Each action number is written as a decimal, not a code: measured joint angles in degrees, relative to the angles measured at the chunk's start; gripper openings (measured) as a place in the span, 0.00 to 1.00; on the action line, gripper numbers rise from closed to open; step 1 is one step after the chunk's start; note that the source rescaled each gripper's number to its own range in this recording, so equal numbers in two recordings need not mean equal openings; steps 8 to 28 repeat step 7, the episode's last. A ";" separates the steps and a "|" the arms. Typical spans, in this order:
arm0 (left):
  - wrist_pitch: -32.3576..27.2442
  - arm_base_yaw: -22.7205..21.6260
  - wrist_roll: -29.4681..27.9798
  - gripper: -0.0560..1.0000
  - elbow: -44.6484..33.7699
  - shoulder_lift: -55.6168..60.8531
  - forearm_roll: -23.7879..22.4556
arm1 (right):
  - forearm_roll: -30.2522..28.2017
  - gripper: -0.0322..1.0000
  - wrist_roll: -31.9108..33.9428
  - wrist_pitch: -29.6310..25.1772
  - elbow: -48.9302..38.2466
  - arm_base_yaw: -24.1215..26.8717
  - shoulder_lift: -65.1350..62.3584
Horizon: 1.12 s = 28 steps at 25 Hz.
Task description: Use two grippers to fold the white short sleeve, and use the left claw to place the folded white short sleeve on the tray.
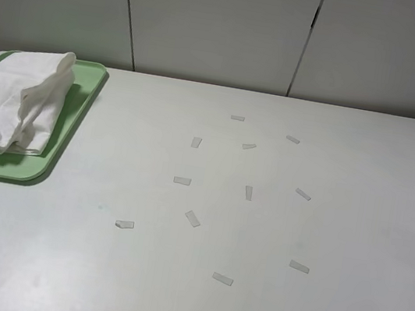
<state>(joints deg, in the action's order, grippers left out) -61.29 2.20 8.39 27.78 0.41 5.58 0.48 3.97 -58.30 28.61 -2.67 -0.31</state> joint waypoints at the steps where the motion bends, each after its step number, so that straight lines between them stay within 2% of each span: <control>1: 0.00 0.00 0.00 1.00 0.00 0.00 0.00 | 0.00 1.00 0.00 0.00 0.00 0.00 0.00; 28: 0.00 0.00 0.05 1.00 0.00 0.00 0.00 | 0.00 1.00 0.00 0.00 0.00 0.00 0.00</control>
